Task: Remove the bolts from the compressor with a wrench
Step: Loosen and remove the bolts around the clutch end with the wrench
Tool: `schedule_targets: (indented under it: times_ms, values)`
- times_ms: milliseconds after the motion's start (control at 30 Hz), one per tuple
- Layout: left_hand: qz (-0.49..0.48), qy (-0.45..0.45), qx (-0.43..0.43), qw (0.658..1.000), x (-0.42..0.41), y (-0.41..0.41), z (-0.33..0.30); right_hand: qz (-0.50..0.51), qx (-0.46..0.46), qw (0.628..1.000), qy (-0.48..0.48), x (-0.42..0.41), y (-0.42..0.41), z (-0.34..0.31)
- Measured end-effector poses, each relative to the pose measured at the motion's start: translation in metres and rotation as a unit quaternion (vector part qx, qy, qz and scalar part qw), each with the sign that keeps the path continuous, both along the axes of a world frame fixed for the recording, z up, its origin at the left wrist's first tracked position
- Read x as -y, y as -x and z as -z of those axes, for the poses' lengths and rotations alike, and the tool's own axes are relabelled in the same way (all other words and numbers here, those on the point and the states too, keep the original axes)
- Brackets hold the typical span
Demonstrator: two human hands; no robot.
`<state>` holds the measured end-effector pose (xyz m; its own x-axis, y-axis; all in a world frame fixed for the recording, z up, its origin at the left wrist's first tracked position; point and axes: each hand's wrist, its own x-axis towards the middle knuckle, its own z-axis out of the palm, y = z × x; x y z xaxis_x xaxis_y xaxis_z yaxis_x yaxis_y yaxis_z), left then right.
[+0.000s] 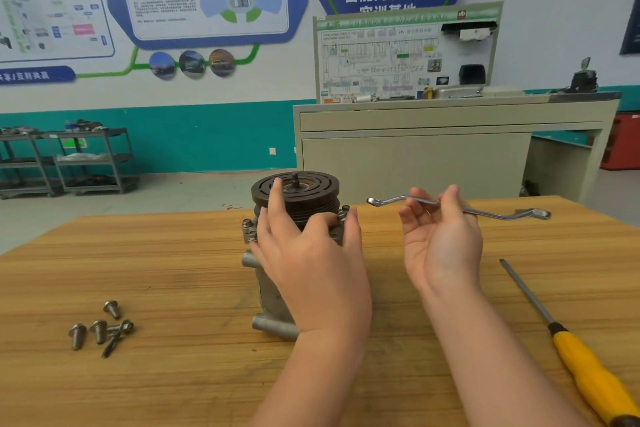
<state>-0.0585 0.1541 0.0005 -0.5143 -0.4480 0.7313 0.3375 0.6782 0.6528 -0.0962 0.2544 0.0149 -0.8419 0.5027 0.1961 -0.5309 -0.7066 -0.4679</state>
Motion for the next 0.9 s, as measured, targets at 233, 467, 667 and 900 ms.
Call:
schedule_targets:
  times_ms: [233, 467, 667, 900]
  values:
    - [0.021, 0.006, 0.013, 1.0, 0.093, -0.004, -0.008, -0.038, 0.034, 0.998, 0.045, -0.003, 0.004, 0.006]
    - [-0.146, 0.152, 0.432, 0.877, 0.248, 0.015, 0.035, -0.047, 0.033, 0.998, 0.015, 0.009, 0.001, 0.004]
    - [-0.124, 0.158, 0.462, 0.864, 0.256, 0.02, 0.056, -0.048, 0.032, 0.998, -0.006, 0.014, 0.0, 0.007]
    - [-0.08, 0.078, 0.354, 0.929, 0.227, 0.009, 0.035, -0.048, 0.03, 0.998, -0.001, 0.01, 0.002, 0.008]
